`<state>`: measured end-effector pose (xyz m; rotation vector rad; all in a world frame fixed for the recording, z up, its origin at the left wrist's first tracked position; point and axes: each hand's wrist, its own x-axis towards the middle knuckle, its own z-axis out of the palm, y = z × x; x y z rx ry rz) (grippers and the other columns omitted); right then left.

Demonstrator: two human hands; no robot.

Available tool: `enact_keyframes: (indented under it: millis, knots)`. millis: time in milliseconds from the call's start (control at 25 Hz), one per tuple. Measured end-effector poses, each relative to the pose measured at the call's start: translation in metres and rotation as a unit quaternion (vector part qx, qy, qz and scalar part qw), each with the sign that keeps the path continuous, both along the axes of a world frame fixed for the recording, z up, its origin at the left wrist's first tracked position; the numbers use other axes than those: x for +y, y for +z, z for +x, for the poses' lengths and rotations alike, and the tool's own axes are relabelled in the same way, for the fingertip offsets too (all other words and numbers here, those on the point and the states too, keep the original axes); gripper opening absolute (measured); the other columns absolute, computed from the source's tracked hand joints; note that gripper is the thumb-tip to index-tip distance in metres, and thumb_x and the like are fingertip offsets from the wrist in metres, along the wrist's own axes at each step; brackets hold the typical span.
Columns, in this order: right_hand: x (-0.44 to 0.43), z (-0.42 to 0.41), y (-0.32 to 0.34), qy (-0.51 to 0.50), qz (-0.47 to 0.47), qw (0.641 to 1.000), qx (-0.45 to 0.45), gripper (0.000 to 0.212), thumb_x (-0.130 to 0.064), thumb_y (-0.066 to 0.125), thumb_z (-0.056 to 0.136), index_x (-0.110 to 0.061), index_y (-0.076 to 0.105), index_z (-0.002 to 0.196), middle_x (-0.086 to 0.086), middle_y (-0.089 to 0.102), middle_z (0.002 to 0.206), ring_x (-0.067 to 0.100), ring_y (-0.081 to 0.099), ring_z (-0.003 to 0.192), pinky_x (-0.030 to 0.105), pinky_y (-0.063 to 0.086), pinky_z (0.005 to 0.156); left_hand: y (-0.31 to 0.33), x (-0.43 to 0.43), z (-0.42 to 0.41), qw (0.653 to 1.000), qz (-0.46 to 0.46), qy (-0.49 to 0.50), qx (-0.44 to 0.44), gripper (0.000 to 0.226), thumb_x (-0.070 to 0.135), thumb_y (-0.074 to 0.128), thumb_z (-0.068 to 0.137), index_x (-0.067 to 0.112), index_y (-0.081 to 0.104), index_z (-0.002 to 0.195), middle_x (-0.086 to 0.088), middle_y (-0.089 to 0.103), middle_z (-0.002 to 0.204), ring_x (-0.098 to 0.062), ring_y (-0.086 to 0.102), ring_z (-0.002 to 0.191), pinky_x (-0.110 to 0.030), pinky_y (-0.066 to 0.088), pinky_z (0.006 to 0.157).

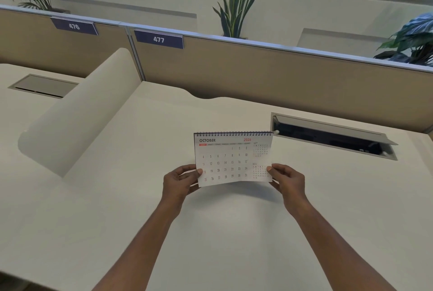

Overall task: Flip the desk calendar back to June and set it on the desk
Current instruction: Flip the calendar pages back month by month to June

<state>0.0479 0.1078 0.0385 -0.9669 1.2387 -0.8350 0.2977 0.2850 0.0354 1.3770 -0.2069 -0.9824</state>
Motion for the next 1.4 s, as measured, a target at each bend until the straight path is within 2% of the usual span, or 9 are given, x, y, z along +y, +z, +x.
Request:
enact_keyframes:
  millis: [160, 320, 520, 680, 960, 1200, 1400]
  knots:
    - [0.0, -0.003, 0.001, 0.004, -0.006, 1.0, -0.01, 0.014, -0.003, 0.08, 0.086, -0.009, 0.075, 0.098, 0.012, 0.079, 0.097, 0.024, 0.075, 0.089, 0.033, 0.061, 0.079, 0.002, 0.001, 0.002, 1.0, -0.002, -0.001, -0.002, 0.017, 0.002, 0.081, 0.088, 0.001, 0.074, 0.103, -0.017, 0.083, 0.096, -0.028, 0.082, 0.086, -0.028, 0.064, 0.067]
    - [-0.001, -0.006, 0.002, 0.013, -0.032, 0.999, -0.001, 0.019, -0.001, 0.077, 0.088, -0.013, 0.076, 0.103, 0.002, 0.081, 0.087, 0.016, 0.076, 0.084, 0.03, 0.061, 0.079, 0.0, 0.003, 0.007, 1.0, -0.011, -0.014, -0.012, 0.017, 0.001, 0.079, 0.089, -0.001, 0.074, 0.106, -0.019, 0.083, 0.099, -0.029, 0.082, 0.089, -0.029, 0.065, 0.071]
    - [-0.001, -0.011, 0.004, 0.031, -0.021, 0.999, -0.022, 0.015, -0.001, 0.076, 0.089, -0.008, 0.076, 0.101, 0.009, 0.081, 0.096, 0.022, 0.076, 0.09, 0.033, 0.061, 0.079, -0.002, 0.004, 0.006, 1.0, -0.007, -0.019, -0.018, 0.014, 0.001, 0.077, 0.091, 0.004, 0.075, 0.105, -0.017, 0.083, 0.1, -0.026, 0.082, 0.088, -0.031, 0.065, 0.07]
    - [0.0, -0.013, 0.007, 0.044, -0.003, 0.998, -0.044, 0.011, -0.005, 0.075, 0.091, -0.004, 0.075, 0.102, 0.012, 0.081, 0.098, 0.023, 0.077, 0.088, 0.037, 0.061, 0.08, 0.001, 0.004, 0.007, 0.999, 0.009, -0.019, -0.027, 0.019, 0.006, 0.081, 0.089, 0.007, 0.075, 0.108, -0.014, 0.084, 0.097, -0.022, 0.082, 0.083, -0.028, 0.064, 0.066]
    - [-0.001, -0.008, 0.017, 0.028, 0.009, 0.997, -0.072, 0.012, -0.003, 0.074, 0.091, -0.003, 0.075, 0.103, 0.012, 0.081, 0.102, 0.023, 0.079, 0.088, 0.034, 0.063, 0.071, 0.009, 0.007, 0.007, 0.999, -0.003, -0.027, -0.017, 0.022, 0.006, 0.084, 0.086, 0.003, 0.073, 0.105, -0.018, 0.083, 0.098, -0.026, 0.082, 0.084, -0.027, 0.063, 0.067]
    - [0.0, -0.01, 0.025, 0.034, 0.022, 0.995, -0.089, 0.007, -0.01, 0.076, 0.09, -0.007, 0.078, 0.097, 0.014, 0.08, 0.105, 0.023, 0.079, 0.085, 0.029, 0.061, 0.064, 0.015, 0.007, 0.008, 1.0, -0.003, -0.019, -0.02, 0.016, 0.016, 0.079, 0.093, 0.01, 0.075, 0.107, -0.012, 0.084, 0.1, -0.025, 0.082, 0.088, -0.031, 0.063, 0.065]
    - [-0.004, -0.013, 0.037, 0.051, 0.044, 0.992, -0.107, 0.026, -0.021, 0.072, 0.094, -0.005, 0.075, 0.114, 0.017, 0.078, 0.112, 0.029, 0.074, 0.094, 0.035, 0.054, 0.071, 0.028, 0.001, 0.015, 0.999, -0.019, -0.019, -0.022, 0.015, 0.016, 0.073, 0.098, 0.013, 0.076, 0.112, -0.011, 0.084, 0.102, -0.024, 0.081, 0.089, -0.032, 0.064, 0.068]
